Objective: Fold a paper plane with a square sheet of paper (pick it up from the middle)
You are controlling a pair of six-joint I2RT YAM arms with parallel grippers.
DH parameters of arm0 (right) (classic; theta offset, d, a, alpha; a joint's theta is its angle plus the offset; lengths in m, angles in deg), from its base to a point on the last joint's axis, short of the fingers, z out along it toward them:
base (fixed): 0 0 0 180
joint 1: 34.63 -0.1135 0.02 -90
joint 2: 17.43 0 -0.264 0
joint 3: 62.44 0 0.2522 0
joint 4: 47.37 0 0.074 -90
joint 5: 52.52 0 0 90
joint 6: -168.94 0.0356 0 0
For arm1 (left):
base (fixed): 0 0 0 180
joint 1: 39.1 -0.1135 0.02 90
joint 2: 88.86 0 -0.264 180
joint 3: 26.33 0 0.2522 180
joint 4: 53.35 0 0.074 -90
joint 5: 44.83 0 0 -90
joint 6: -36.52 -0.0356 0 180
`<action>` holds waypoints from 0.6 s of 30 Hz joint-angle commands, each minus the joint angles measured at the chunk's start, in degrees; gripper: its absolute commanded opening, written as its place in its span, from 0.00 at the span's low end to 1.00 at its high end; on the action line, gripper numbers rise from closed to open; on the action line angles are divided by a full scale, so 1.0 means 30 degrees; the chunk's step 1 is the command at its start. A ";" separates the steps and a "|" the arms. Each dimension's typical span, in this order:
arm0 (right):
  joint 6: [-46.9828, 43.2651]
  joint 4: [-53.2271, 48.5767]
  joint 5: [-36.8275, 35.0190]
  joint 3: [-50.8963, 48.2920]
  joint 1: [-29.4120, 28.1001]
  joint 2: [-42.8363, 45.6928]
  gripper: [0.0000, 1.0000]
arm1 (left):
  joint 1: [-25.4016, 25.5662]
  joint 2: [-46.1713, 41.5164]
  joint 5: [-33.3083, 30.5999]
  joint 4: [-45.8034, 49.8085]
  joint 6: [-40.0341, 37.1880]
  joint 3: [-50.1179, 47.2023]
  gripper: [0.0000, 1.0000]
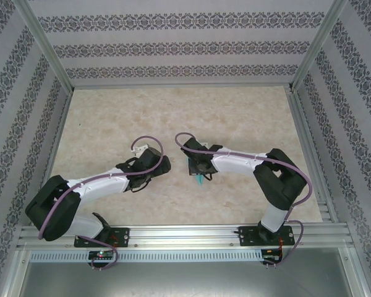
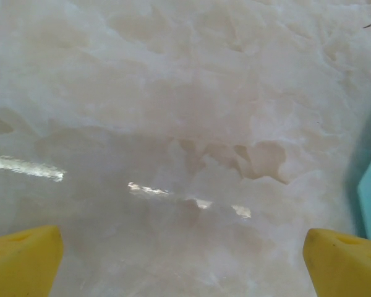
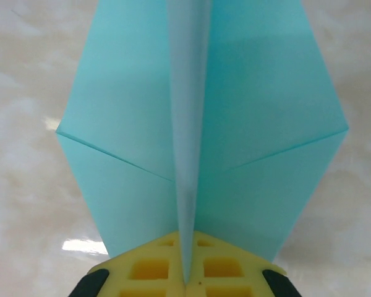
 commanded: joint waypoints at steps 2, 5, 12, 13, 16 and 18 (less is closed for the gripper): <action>-0.0894 -0.0145 -0.0706 0.2261 0.0046 -0.1069 0.04 | -0.0613 -0.0672 -0.0519 0.1674 -0.0409 0.0042 1.00; -0.1026 0.0151 -0.0496 0.3507 0.0236 -0.2122 0.04 | -0.0956 -0.1228 -0.0719 0.2237 -0.0386 -0.0189 1.00; -0.1239 0.0088 -0.0709 0.6283 0.0728 -0.4661 0.04 | -0.1532 -0.2442 -0.0751 0.2699 -0.0368 -0.0753 1.00; -0.1238 0.0093 -0.0739 0.6494 0.0820 -0.4883 0.05 | -0.1562 -0.2514 -0.0752 0.2736 -0.0388 -0.0787 1.00; -0.1224 0.0089 -0.1045 0.7040 0.1149 -0.5567 0.05 | -0.1601 -0.2633 -0.0670 0.2714 -0.0410 -0.0849 1.00; -0.1291 -0.0023 -0.1035 0.7413 0.1300 -0.6015 0.06 | -0.1619 -0.2600 -0.0603 0.2714 -0.0438 -0.0869 1.00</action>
